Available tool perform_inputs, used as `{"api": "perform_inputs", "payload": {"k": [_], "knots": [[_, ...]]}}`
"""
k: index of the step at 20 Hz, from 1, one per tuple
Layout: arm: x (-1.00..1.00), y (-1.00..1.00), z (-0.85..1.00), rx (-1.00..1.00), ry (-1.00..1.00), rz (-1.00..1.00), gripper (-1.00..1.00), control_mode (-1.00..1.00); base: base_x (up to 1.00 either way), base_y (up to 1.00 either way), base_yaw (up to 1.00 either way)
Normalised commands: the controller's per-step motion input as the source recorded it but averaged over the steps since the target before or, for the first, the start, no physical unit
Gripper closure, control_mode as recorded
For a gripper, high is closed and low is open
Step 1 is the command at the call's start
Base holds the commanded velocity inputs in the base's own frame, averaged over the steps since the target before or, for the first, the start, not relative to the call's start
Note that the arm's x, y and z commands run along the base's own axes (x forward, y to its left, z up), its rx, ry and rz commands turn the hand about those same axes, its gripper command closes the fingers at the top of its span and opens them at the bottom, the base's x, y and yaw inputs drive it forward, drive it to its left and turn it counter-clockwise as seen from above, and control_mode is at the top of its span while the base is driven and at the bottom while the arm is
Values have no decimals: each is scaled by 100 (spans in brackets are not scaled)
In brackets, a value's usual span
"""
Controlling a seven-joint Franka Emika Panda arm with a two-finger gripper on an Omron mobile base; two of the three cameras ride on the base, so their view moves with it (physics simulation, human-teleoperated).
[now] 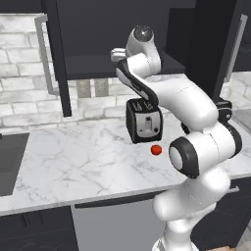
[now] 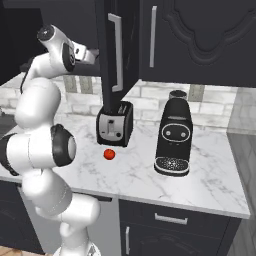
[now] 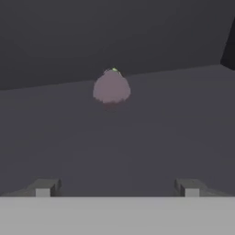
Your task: Pick the eggplant, tomato from the counter and place them in the cabinet. Then close the cabinet.
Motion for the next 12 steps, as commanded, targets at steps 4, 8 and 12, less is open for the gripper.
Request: {"api": "perform_inputs", "payload": {"k": [4, 8, 12], "knots": [[-100, -32, -16, 4, 0, 0, -100, -100, 0, 0, 0], [-100, -55, -20, 5, 5, 0, -100, -100, 0, 0, 0], [-100, -46, -43, 2, 11, 2, -100, -100, 0, 0, 0]]}}
